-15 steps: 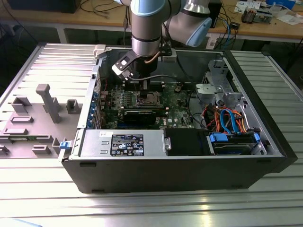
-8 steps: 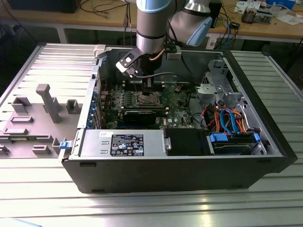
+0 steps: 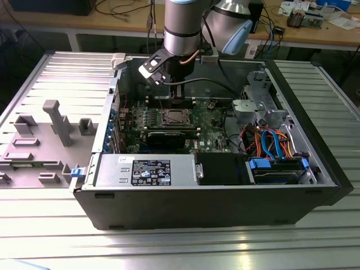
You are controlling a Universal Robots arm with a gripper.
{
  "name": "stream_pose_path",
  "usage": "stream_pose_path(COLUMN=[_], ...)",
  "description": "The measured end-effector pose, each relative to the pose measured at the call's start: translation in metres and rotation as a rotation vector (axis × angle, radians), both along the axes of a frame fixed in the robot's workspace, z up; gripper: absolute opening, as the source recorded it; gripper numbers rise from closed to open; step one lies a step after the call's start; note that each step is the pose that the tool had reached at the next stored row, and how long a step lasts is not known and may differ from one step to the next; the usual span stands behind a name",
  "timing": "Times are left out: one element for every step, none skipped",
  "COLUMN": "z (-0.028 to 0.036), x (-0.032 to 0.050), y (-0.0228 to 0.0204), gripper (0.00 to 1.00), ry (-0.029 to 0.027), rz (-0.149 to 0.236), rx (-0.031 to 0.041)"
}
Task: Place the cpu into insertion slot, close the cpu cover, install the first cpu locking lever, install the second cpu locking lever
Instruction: 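Install the first cpu locking lever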
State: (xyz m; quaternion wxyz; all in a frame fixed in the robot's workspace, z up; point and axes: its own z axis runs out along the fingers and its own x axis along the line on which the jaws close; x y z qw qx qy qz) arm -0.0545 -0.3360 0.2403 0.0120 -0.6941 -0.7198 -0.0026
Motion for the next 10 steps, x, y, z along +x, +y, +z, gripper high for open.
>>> stream_pose_path(z=[0.0,0.0,0.0,0.0,0.0,0.0,0.0,0.0001,0.0001,0.0001], x=[0.0,0.0,0.0,0.0,0.0,0.0,0.0,0.0,0.0,0.0], y=[0.0,0.0,0.0,0.0,0.0,0.0,0.0,0.0,0.0,0.0], gripper=[0.11,0.11,0.11,0.11,0.11,0.11,0.11,0.11,0.11,0.11], ry=[0.0,0.0001,0.0,0.0001,0.0001,0.0001,0.0,0.0,0.0001,0.0001], rz=[0.0,0.0,0.0,0.0,0.0,0.002,0.005,0.008,0.014,0.017], rx=[-0.0001,-0.0001,-0.0001,0.0,0.0,0.0,0.0,-0.0001,-0.0001,-0.0001])
